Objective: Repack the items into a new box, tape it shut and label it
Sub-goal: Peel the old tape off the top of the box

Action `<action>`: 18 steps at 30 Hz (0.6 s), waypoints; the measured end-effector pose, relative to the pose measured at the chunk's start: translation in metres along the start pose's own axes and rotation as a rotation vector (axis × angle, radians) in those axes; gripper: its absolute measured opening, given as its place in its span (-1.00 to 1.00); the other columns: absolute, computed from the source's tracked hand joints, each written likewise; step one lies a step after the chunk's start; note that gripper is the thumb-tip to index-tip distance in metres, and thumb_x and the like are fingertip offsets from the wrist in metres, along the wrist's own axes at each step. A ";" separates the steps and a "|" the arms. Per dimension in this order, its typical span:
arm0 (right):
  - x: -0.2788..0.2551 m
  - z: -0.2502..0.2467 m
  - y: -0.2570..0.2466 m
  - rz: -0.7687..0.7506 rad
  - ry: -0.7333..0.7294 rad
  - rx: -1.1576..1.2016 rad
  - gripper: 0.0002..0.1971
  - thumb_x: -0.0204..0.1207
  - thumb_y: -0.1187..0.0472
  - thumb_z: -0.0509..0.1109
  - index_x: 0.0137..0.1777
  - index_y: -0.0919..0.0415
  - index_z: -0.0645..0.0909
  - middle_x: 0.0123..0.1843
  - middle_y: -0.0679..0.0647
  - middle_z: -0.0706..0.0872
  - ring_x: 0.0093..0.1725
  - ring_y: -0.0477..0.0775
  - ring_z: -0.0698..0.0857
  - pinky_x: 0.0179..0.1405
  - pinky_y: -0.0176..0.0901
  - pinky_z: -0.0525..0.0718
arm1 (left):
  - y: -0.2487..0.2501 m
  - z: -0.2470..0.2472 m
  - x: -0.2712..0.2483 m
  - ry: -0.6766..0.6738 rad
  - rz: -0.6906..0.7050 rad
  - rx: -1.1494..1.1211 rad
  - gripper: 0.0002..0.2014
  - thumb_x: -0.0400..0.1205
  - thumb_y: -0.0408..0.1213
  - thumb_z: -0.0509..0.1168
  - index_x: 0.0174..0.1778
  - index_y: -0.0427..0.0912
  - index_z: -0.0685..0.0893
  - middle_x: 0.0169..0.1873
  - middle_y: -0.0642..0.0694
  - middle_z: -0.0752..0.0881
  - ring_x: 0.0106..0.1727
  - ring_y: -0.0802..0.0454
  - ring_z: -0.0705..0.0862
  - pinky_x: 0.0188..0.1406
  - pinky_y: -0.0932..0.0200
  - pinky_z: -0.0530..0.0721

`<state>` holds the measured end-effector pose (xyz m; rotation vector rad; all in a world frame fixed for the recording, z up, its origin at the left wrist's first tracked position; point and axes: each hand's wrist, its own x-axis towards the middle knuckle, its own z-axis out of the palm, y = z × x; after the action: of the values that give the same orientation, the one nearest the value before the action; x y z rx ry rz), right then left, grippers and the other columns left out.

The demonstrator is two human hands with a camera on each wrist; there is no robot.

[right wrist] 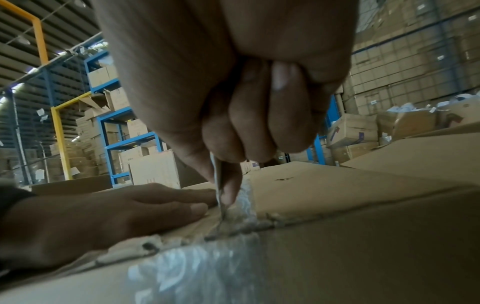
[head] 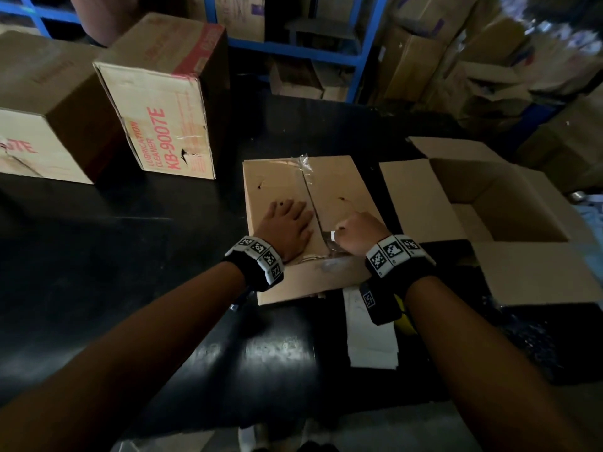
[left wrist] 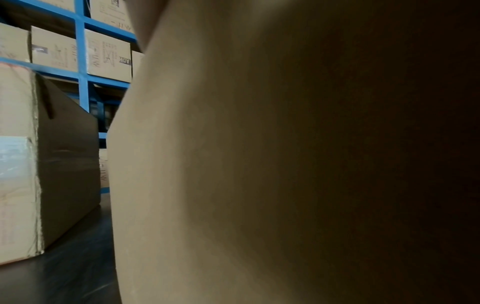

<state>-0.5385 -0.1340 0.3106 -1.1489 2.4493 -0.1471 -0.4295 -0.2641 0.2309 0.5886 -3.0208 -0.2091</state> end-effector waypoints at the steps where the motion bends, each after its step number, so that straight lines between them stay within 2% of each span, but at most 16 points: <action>1: -0.003 0.002 0.002 -0.004 0.007 0.003 -0.64 0.46 0.20 0.25 -0.58 0.12 0.36 -0.48 0.06 0.46 -0.27 0.22 0.55 -0.49 -0.24 0.29 | 0.000 0.000 0.000 0.001 -0.001 -0.002 -0.50 0.70 0.04 -0.13 0.57 -0.01 0.20 0.60 -0.07 0.21 0.61 -0.19 0.12 0.57 -0.24 0.00; 5: -0.019 0.005 0.008 -0.031 0.034 0.021 -0.60 0.47 0.22 0.25 -0.61 0.13 0.34 -0.51 0.05 0.43 -0.33 0.19 0.51 -0.53 -0.22 0.24 | 0.002 0.000 0.001 0.007 -0.017 0.014 -0.50 0.70 0.04 -0.13 0.57 0.00 0.21 0.60 -0.06 0.22 0.61 -0.18 0.13 0.57 -0.24 0.00; 9: -0.030 0.007 0.010 -0.050 -0.014 0.041 -0.64 0.46 0.26 0.24 -0.58 0.22 0.44 -0.50 0.13 0.51 -0.31 0.21 0.58 -0.34 -0.20 0.43 | 0.006 -0.002 0.001 0.002 -0.042 0.031 -0.51 0.71 0.03 -0.12 0.55 0.01 0.24 0.59 -0.05 0.24 0.60 -0.16 0.15 0.56 -0.22 0.04; 11: -0.035 0.011 0.011 -0.046 -0.009 0.056 -0.67 0.47 0.24 0.24 -0.55 0.24 0.48 -0.47 0.14 0.55 -0.31 0.21 0.60 -0.35 -0.20 0.46 | 0.009 -0.004 -0.001 0.003 -0.068 0.036 -0.52 0.70 0.03 -0.10 0.54 0.02 0.27 0.58 -0.05 0.26 0.58 -0.16 0.19 0.55 -0.21 0.07; 16: -0.052 0.011 0.021 -0.087 0.104 0.111 -0.61 0.47 0.17 0.25 -0.59 0.18 0.33 -0.53 0.09 0.43 -0.40 0.19 0.50 -0.37 -0.13 0.39 | 0.019 -0.007 -0.010 0.090 -0.145 0.064 -0.60 0.68 0.01 -0.01 0.37 -0.01 0.48 0.43 -0.09 0.47 0.45 -0.22 0.37 0.38 -0.19 0.28; 18: -0.059 0.006 0.029 -0.114 0.174 0.172 -0.64 0.44 0.13 0.24 -0.56 0.24 0.39 -0.51 0.15 0.50 -0.43 0.19 0.52 -0.42 -0.10 0.41 | 0.019 -0.006 -0.017 0.146 -0.174 0.063 -0.62 0.66 -0.01 0.04 0.31 -0.04 0.54 0.36 -0.10 0.54 0.40 -0.22 0.44 0.31 -0.18 0.35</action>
<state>-0.5232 -0.0697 0.3168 -1.2448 2.4611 -0.5009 -0.4199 -0.2412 0.2385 0.8348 -2.8454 -0.0749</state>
